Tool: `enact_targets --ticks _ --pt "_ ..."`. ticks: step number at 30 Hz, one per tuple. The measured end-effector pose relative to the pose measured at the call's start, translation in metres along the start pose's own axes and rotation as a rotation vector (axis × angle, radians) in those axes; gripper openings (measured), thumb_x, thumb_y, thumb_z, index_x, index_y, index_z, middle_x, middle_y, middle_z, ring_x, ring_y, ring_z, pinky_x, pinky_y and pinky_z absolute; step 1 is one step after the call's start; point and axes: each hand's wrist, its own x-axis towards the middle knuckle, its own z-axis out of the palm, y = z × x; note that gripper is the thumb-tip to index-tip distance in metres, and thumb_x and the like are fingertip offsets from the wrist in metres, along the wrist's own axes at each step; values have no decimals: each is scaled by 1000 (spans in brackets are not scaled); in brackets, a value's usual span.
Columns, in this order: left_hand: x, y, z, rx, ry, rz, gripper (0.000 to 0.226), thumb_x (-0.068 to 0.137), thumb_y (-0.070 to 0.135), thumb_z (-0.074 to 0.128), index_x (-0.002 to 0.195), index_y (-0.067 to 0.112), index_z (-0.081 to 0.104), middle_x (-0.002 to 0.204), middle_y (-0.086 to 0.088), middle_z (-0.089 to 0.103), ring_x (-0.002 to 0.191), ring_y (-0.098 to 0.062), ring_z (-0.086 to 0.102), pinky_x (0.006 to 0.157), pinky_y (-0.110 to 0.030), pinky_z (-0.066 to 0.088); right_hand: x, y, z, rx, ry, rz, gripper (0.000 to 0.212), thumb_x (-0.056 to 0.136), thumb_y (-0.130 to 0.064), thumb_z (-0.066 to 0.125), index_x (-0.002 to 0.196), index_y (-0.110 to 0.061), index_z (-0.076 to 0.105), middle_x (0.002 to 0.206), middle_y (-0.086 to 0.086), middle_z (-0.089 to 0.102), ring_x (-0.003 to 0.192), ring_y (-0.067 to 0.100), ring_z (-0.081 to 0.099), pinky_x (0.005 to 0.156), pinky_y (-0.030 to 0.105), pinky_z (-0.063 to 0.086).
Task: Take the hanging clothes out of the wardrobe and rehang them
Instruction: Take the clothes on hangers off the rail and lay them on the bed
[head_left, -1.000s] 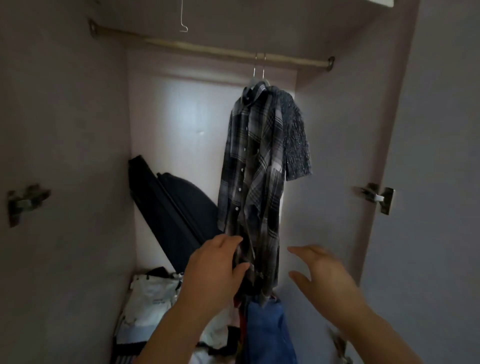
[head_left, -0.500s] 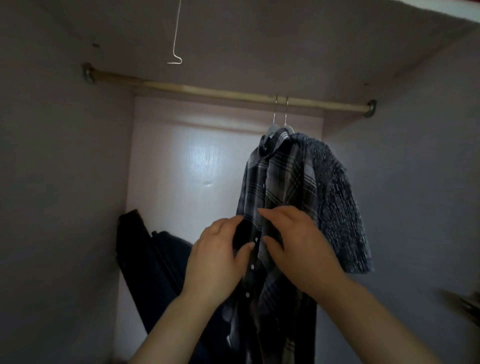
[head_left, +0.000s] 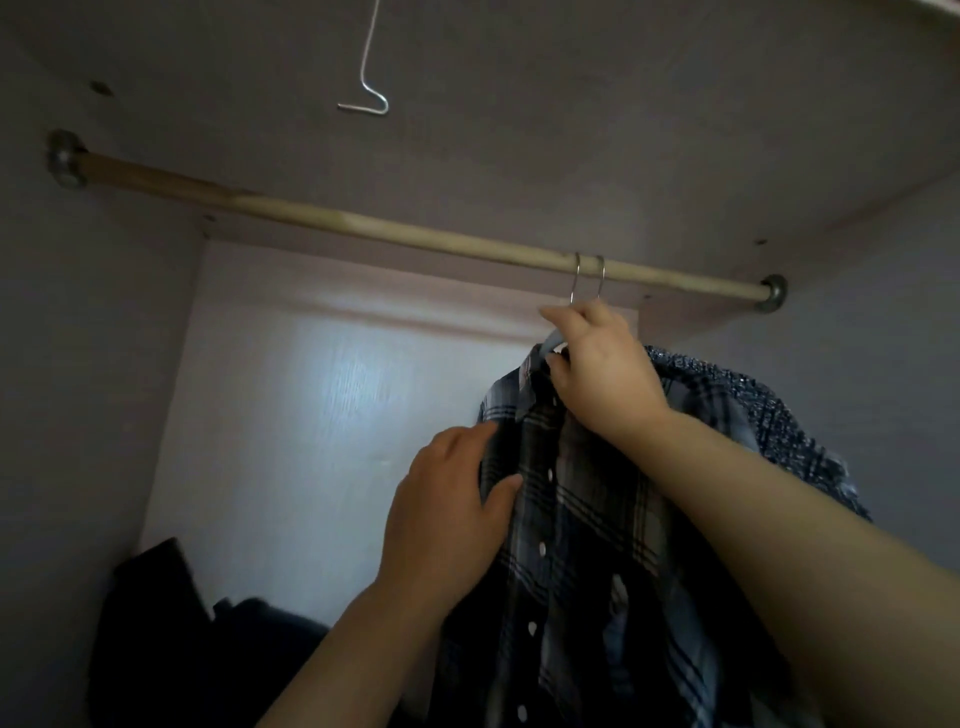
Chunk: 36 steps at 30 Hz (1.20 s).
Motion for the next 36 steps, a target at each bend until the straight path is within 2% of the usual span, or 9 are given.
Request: enact_targets --ticks 5,10,14,20,25,28,30,32,36 --pt "19 -18 7 25 25 44 49 91 40 51 138 31 38 137 12 41 122 -3 36 91 -12 23 20 37 20 -41 29 56 45 92 -19 52 136 -14 43 130 10 45 123 28 37 90 42 42" --pt "36 -29 19 69 35 49 50 91 39 52 139 30 37 138 11 40 123 -4 36 97 -14 26 22 78 40 -39 94 94 47 88 -24 62 131 -10 48 125 12 52 117 31 46 93 41 41" --pt "54 -22 28 115 59 86 52 92 40 51 140 29 35 139 10 39 126 -5 34 100 -17 25 31 97 56 -102 107 -26 26 85 -21 65 108 -10 60 101 9 64 97 33 54 74 37 44" --pt "86 -2 27 198 123 140 53 91 37 53 140 25 36 136 5 43 125 -14 38 105 -32 33 41 100 55 -53 246 -83 37 89 -26 61 124 -15 59 112 8 66 103 31 58 72 36 49" --pt "94 15 21 232 251 125 53 90 35 54 139 22 38 135 2 45 125 -16 37 104 -33 30 30 81 39 26 350 -163 39 86 -32 65 123 -21 61 101 5 71 92 29 63 62 25 37" --pt "73 16 25 294 245 91 56 89 41 52 141 27 35 137 5 44 126 -16 36 105 -33 28 -6 66 37 22 372 -255 37 81 -36 60 115 -21 67 89 3 72 76 27 66 57 25 45" --pt "48 13 28 301 220 82 54 90 42 52 140 30 37 133 5 48 122 -16 42 101 -36 34 -39 58 41 45 338 -260 39 83 -41 53 117 -26 65 87 -3 72 73 23 65 52 23 44" --pt "14 6 31 305 198 97 49 88 44 51 134 30 46 120 4 59 108 -17 55 88 -37 47 -78 53 47 114 306 -272 40 84 -42 48 117 -26 65 90 -4 72 73 21 66 52 25 48" --pt "-64 -8 40 290 149 72 41 86 49 45 123 33 53 95 10 65 83 -11 61 68 -26 52 -155 41 60 194 211 -274 40 86 -41 46 118 -25 64 91 -7 72 73 17 67 53 26 53"
